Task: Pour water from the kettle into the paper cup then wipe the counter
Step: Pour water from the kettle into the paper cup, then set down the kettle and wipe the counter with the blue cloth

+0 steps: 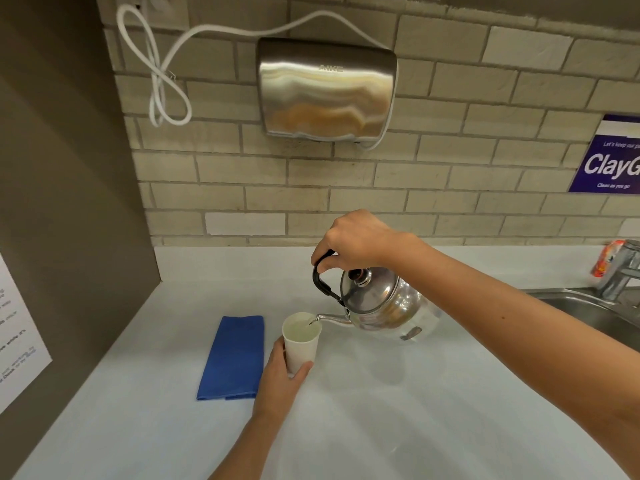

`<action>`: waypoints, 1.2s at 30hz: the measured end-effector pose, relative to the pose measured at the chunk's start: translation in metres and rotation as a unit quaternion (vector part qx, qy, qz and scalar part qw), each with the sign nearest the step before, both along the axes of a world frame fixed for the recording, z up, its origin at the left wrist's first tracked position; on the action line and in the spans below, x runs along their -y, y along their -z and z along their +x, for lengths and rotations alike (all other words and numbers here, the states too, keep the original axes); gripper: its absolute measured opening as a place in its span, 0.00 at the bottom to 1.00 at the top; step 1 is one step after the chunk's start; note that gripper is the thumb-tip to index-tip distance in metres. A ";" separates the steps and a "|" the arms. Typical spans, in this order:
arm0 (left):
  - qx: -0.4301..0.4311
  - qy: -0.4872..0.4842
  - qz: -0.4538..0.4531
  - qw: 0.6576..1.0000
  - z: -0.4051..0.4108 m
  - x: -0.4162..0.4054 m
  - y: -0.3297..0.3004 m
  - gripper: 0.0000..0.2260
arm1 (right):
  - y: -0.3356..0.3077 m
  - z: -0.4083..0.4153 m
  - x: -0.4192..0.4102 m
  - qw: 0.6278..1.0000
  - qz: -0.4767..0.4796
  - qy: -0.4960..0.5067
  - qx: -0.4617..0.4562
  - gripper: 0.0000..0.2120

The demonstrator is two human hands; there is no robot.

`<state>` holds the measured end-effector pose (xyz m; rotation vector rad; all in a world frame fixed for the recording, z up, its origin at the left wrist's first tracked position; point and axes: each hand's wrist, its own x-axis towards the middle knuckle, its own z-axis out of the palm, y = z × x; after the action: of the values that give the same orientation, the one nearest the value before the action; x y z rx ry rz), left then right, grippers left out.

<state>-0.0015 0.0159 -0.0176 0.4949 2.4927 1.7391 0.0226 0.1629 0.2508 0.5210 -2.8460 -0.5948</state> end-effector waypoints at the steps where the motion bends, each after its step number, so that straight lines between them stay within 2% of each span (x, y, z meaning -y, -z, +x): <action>1: 0.001 0.000 0.000 1.000 0.000 0.000 0.000 0.30 | 0.000 0.000 0.000 1.000 0.001 0.000 0.000 0.11; 5: -0.004 0.001 0.000 1.000 -0.001 0.001 0.001 0.30 | 0.002 0.000 -0.008 0.999 -0.032 0.002 -0.005 0.11; 10: -0.014 0.003 0.000 1.000 -0.002 0.001 0.002 0.30 | 0.008 0.006 -0.035 0.986 -0.159 0.043 -0.013 0.11; 16: -0.016 0.005 0.001 1.000 -0.003 0.000 0.004 0.29 | 0.011 0.004 -0.069 0.949 -0.300 0.101 -0.002 0.10; 20: -0.016 0.008 0.009 1.000 -0.001 0.000 0.003 0.29 | 0.010 -0.015 -0.088 0.914 -0.390 0.101 -0.042 0.09; 26: -0.017 0.006 0.010 1.000 -0.001 0.001 0.001 0.29 | 0.044 -0.068 -0.080 0.897 -0.415 0.091 -0.125 0.11; 30: -0.013 -0.002 0.012 1.000 -0.001 0.001 0.004 0.28 | 0.074 -0.102 -0.070 0.882 -0.447 0.109 -0.103 0.11; 36: -0.008 -0.019 0.002 1.000 -0.001 0.001 0.005 0.27 | 0.105 -0.142 -0.066 0.888 -0.444 0.104 -0.058 0.10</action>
<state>-0.0030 0.0148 -0.0228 0.4670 2.5253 1.7605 -0.1196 0.2292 0.1463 0.0091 -2.6718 0.6390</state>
